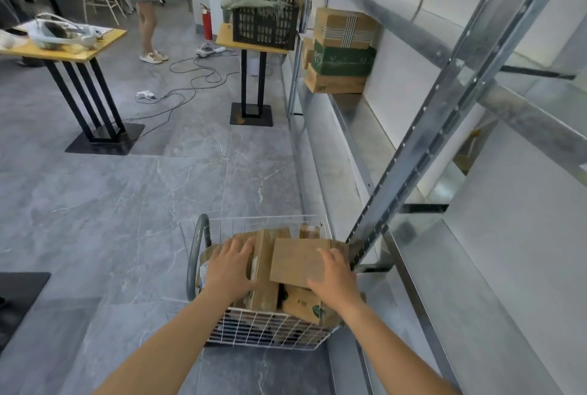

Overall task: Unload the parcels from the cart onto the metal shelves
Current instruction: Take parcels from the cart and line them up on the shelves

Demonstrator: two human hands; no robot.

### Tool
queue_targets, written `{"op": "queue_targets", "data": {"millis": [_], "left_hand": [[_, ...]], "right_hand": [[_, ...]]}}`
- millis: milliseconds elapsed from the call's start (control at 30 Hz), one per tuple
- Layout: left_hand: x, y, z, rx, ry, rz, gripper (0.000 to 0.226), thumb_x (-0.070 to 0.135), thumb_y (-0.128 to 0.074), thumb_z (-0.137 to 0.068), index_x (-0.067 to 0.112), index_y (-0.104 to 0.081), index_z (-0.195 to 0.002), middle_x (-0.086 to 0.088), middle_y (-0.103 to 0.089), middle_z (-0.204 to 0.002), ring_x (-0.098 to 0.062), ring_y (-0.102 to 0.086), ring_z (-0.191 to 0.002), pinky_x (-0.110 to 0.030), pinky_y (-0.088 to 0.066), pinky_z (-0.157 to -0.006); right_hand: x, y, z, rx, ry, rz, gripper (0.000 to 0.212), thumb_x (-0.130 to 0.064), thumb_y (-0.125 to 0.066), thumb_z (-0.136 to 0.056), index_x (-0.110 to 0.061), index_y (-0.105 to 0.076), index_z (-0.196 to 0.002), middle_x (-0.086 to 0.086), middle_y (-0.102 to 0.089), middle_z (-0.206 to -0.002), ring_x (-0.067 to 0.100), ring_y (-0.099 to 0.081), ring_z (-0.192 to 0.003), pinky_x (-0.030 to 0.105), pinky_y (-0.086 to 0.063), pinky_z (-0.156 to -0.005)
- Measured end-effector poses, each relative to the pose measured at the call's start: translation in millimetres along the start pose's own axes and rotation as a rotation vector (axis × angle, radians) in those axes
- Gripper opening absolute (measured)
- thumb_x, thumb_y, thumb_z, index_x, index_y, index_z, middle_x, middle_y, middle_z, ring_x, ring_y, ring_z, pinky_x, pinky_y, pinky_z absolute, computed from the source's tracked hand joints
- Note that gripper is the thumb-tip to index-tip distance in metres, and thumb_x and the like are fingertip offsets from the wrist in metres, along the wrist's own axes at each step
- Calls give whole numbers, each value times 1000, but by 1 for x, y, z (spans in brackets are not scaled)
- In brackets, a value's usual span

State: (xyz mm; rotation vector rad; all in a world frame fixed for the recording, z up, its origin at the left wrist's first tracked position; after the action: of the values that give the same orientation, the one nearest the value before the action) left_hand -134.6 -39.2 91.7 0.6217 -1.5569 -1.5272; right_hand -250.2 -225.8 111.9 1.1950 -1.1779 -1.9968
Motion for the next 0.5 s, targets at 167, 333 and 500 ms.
{"op": "queue_targets", "data": {"millis": [167, 333, 500], "left_hand": [[-8, -20, -28, -105, 25, 16, 94, 49, -60, -74, 28, -8, -150, -2, -9, -158, -24, -12, -145, -42, -9, -117], [-7, -35, -48, -157, 61, 47, 95, 46, -65, -74, 28, -9, -149, 0, -11, -157, -26, -19, -143, -44, -20, -114], [-2, -53, -67, -234, 103, 47, 97, 53, -66, -74, 26, -11, -149, -4, -9, -157, -27, -22, -141, -45, -25, -113]], "right_hand": [[14, -12, -23, -45, -112, -14, 75, -40, -60, -87, -21, -22, -148, 2, -33, -142, 21, -43, -125, 42, -40, -102], [34, -14, -45, -46, -203, -97, 82, -41, -68, -81, -19, -23, -145, 5, -39, -137, 23, -45, -123, 39, -43, -97], [65, -16, -75, -55, -307, -177, 92, -40, -74, -76, -17, -18, -146, 10, -40, -140, 30, -43, -127, 47, -42, -101]]}}
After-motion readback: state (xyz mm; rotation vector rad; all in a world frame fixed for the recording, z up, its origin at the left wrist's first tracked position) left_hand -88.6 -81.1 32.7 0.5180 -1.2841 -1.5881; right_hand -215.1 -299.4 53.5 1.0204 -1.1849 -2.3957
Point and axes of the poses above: each hand's wrist, its own z-axis away from the middle knuckle, its own y-axis out of the back of the hand, x = y × z, the point moved 6 cm from there along -z, towards the middle knuckle
